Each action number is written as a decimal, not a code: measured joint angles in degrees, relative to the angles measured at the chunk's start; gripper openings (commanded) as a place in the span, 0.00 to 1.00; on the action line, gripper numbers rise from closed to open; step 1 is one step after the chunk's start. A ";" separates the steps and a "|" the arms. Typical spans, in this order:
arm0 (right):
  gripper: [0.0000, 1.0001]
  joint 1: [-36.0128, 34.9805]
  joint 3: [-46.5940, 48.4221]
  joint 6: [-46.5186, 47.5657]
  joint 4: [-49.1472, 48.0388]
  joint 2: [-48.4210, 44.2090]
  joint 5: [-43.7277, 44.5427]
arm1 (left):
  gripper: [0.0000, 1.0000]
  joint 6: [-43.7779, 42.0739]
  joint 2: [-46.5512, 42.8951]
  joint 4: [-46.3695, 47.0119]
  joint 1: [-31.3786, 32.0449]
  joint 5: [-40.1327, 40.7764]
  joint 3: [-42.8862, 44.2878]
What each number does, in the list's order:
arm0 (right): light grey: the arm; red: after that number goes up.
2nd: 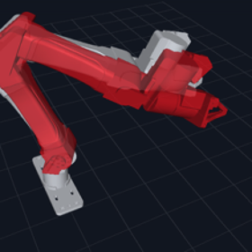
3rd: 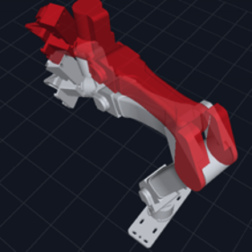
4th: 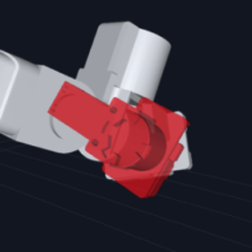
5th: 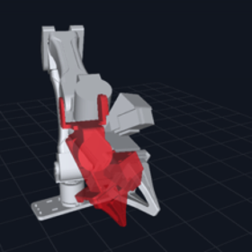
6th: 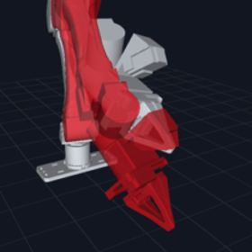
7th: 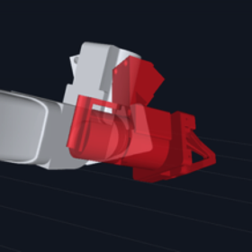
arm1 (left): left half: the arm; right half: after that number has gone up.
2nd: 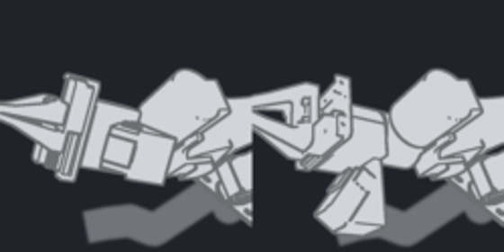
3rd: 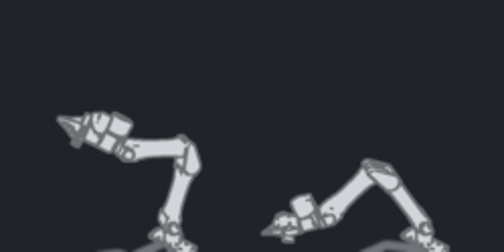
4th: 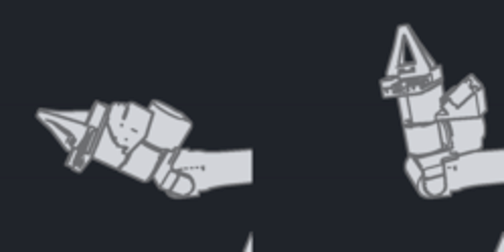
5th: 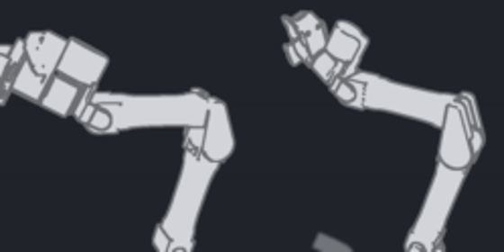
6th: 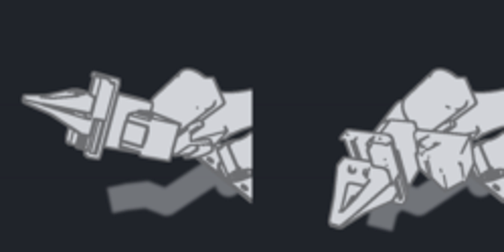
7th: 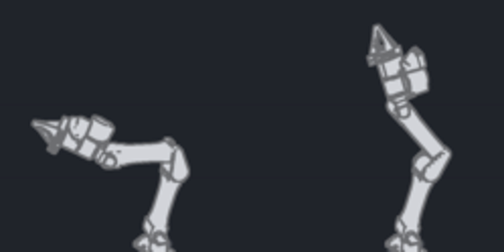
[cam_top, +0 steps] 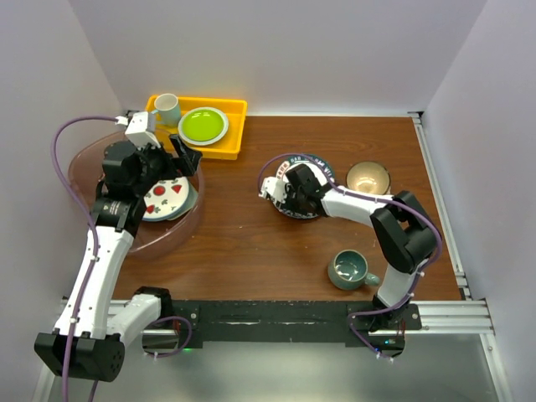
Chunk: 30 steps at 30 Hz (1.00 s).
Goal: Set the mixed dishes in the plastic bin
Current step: Pick up the plate at the center of the board.
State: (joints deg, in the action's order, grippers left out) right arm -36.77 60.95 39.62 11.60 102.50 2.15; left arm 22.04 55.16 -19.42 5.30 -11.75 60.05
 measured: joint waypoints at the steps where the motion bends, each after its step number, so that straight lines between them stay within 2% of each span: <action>1: 0.18 -0.17 -0.57 0.31 -0.72 -0.28 0.31 | 1.00 0.11 -0.04 0.13 0.00 -0.04 -0.15; 2: 0.11 -0.28 -1.16 0.55 -1.44 -0.59 0.44 | 1.00 0.37 -0.09 0.31 -0.02 -0.09 -0.37; 6: 0.00 -0.85 -3.45 2.23 -4.00 -2.25 1.86 | 1.00 2.29 -0.15 1.33 -0.02 -1.01 -1.95; 16: 0.00 -0.44 -3.87 3.50 -2.12 -9.29 0.85 | 1.00 10.38 2.16 4.92 0.00 -5.22 -4.35; 24: 0.00 -0.31 0.26 4.66 6.38 -13.29 -3.37 | 1.00 18.27 7.19 5.62 0.00 -9.66 -4.63; 30: 0.00 -0.31 2.73 4.68 12.26 -13.66 -7.13 | 1.00 21.84 7.52 6.49 0.00 -11.93 -4.68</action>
State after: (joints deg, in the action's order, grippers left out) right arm -37.08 63.68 44.29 23.86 88.84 -4.97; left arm 43.88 62.67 -12.93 5.30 -23.68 55.37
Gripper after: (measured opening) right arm 0.052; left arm 0.997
